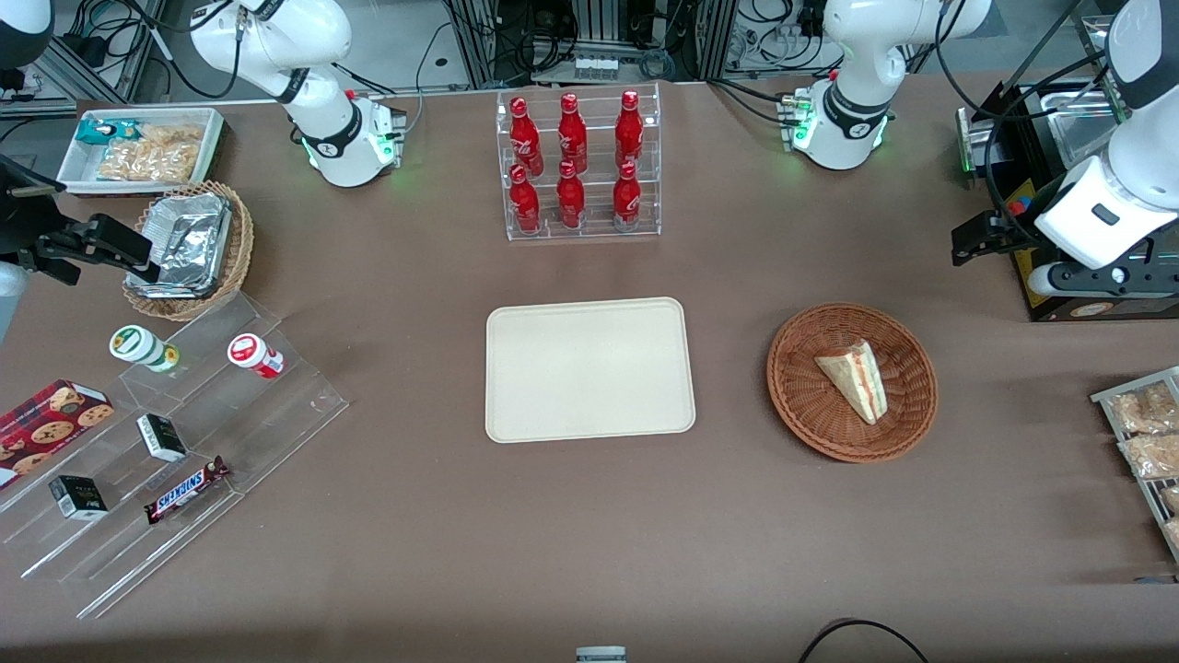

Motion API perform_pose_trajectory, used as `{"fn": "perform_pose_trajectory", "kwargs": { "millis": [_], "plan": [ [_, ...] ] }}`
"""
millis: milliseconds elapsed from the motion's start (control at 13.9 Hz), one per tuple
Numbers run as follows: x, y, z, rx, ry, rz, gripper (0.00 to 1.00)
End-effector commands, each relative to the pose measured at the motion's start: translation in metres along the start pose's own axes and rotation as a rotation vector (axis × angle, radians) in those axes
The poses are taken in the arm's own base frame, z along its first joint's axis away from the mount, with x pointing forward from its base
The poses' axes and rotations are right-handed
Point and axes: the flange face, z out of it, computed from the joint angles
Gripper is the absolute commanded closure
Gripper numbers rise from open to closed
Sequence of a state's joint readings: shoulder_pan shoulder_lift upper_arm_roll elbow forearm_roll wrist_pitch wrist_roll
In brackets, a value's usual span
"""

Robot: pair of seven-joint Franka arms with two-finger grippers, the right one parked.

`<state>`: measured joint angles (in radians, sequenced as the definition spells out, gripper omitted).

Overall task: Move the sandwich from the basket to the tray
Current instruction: 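Move the left gripper over the wrapped sandwich in the woven basket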

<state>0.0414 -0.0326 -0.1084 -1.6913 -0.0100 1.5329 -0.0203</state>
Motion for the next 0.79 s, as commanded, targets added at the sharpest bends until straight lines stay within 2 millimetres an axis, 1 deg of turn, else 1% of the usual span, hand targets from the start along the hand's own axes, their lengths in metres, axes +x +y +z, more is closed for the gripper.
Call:
{"fn": "perform_pose_trajectory", "kwargs": {
  "millis": [0,144,288,360,504,647,719],
  "plan": [
    [0.003,-0.003,0.003,0.018,-0.004,0.01,0.0],
    [0.009,-0.004,0.014,0.026,-0.022,0.007,0.0],
    [0.02,-0.005,0.044,0.024,-0.073,0.009,0.0],
    [0.027,-0.004,0.062,0.023,-0.077,0.012,0.0],
    [0.034,-0.004,0.107,0.021,-0.053,0.011,0.0],
    [0.032,-0.002,0.15,0.023,-0.013,0.007,0.0],
    [0.028,-0.001,0.17,0.023,-0.011,-0.039,0.0]
  ]
}}
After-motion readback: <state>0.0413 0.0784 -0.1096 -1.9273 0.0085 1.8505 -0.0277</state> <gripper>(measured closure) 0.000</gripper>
